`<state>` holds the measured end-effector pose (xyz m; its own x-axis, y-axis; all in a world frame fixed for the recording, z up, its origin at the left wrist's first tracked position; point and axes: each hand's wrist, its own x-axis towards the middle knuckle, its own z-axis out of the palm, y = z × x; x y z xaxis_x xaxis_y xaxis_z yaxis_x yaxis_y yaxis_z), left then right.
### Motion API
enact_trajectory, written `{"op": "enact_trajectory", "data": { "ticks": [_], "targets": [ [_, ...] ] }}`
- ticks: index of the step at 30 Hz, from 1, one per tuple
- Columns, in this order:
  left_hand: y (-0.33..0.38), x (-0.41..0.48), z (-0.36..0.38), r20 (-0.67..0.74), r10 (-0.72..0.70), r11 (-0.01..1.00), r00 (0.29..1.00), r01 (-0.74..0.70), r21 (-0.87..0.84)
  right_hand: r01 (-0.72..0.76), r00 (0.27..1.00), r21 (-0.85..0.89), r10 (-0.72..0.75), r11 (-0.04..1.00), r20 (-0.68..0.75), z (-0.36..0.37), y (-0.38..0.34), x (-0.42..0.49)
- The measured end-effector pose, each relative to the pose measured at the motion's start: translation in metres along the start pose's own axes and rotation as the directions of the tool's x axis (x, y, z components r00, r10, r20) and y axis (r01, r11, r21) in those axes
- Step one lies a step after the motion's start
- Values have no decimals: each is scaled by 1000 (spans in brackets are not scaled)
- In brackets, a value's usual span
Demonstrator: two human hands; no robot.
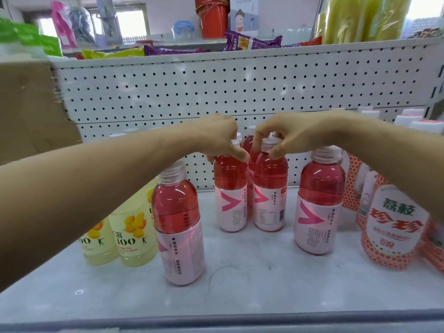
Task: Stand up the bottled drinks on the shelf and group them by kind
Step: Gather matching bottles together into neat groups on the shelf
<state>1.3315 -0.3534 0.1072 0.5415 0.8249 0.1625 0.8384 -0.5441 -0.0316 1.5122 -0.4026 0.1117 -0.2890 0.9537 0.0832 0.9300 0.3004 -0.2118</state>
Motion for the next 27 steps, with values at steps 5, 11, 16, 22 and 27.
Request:
{"op": "enact_trajectory", "data": {
  "ticks": [5,11,16,22,27],
  "targets": [
    [-5,-1,-6,86,39,994,996,-30,-103,-9,1000,12,9,1000,13,-1,-7,0],
    [-12,-4,-7,81,80,985,993,-66,-161,-59,997,-118,53,991,-53,0,-6,1],
    [-8,-6,-7,78,56,996,995,-50,-77,-83,995,-138,74,987,-70,1,-7,-4],
    [-8,-56,-5,-162,55,986,985,-79,-146,-117,939,-121,70,986,-336,17,-6,-37],
    [-16,-114,42,-563,-198,889,802,-94,-447,7,715,358,245,934,-655,67,5,-76]
  ]
}}
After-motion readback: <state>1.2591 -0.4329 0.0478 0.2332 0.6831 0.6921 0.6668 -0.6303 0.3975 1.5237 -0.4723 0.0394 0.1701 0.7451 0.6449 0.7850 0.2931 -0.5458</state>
